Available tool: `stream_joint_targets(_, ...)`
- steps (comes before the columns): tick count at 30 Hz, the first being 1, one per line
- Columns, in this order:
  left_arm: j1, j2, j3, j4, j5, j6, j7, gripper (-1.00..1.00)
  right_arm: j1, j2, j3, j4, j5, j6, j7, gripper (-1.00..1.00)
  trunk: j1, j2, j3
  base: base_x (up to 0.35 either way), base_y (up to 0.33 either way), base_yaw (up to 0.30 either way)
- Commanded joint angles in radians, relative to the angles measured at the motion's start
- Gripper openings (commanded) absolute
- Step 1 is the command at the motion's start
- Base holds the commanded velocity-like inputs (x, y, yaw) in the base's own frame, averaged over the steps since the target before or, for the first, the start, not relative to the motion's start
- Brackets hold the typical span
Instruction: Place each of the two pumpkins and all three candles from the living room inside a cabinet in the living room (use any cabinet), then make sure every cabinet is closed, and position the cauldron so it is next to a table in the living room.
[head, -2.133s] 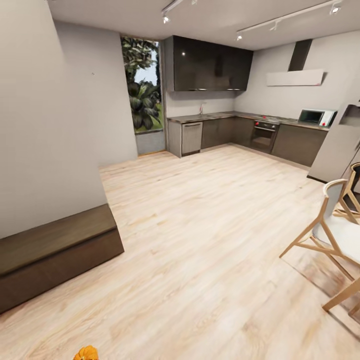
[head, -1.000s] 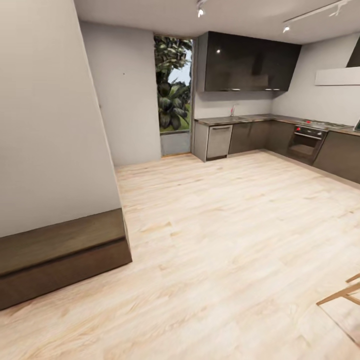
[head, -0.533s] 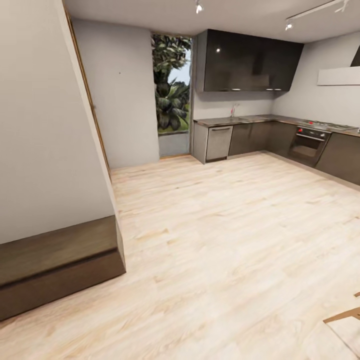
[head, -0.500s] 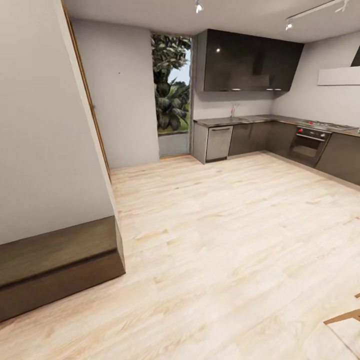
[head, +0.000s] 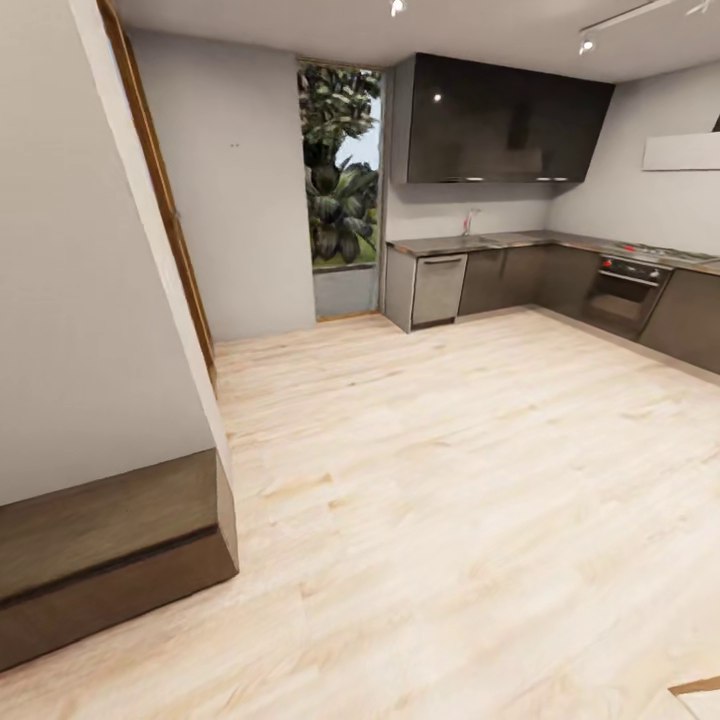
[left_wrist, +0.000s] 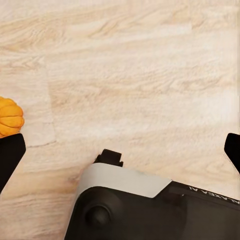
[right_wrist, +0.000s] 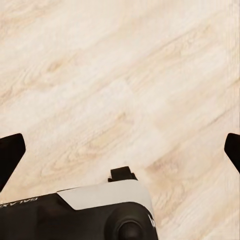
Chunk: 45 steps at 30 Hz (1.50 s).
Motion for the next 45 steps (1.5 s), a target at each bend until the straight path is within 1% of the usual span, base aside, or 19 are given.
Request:
stream_joint_targets(1, -0.001, 0.001, -0.006, 0.000, 0.009, -0.004, 0.005, 1.00, -0.001, 0.008, -0.004, -0.001, 0.003, -0.003, 0.001, 1.00, 0.001, -0.001, -0.001, 0.301, -0.001, 0.155)
stream_joint_targets(7, -0.001, 0.001, -0.006, 0.000, 0.008, -0.004, 0.005, 1.00, -0.001, 0.017, -0.002, -0.003, 0.006, 0.001, 0.000, 1.00, 0.001, -0.001, -0.001, 0.184, 0.000, 0.255)
stream_joint_targets(15, -0.001, 0.001, -0.006, 0.000, 0.008, -0.004, 0.005, 1.00, -0.001, 0.017, -0.002, -0.003, 0.007, 0.001, 0.000, 1.00, 0.001, -0.001, -0.001, 0.104, 0.000, 0.293)
stream_joint_targets(22, -0.001, 0.001, -0.005, 0.000, 0.010, -0.004, 0.005, 1.00, -0.001, 0.017, -0.002, -0.003, 0.007, 0.001, 0.000, 1.00, 0.001, -0.001, -0.001, 0.208, 0.000, 0.294)
stream_joint_targets(30, -0.001, 0.001, -0.003, 0.000, 0.011, -0.004, 0.005, 1.00, -0.001, 0.017, -0.001, -0.003, 0.007, 0.001, 0.000, 1.00, 0.001, -0.001, -0.004, 0.044, 0.000, 0.295)
stream_joint_targets(34, -0.001, 0.001, -0.004, 0.000, 0.010, -0.004, 0.005, 1.00, -0.001, 0.017, -0.002, -0.003, 0.007, 0.000, 0.000, 1.00, 0.001, -0.001, -0.006, 0.242, 0.000, 0.292)
stream_joint_targets(37, -0.001, 0.001, -0.005, 0.000, 0.008, -0.004, 0.005, 1.00, -0.001, 0.016, -0.002, -0.003, 0.007, -0.001, 0.000, 1.00, 0.001, -0.001, -0.007, 0.193, -0.019, 0.148)
stream_joint_targets(45, -0.001, 0.001, -0.005, 0.000, 0.008, -0.005, 0.005, 1.00, -0.001, 0.016, -0.002, -0.003, 0.007, -0.003, 0.003, 1.00, 0.001, -0.001, -0.008, 0.289, -0.030, 0.012)
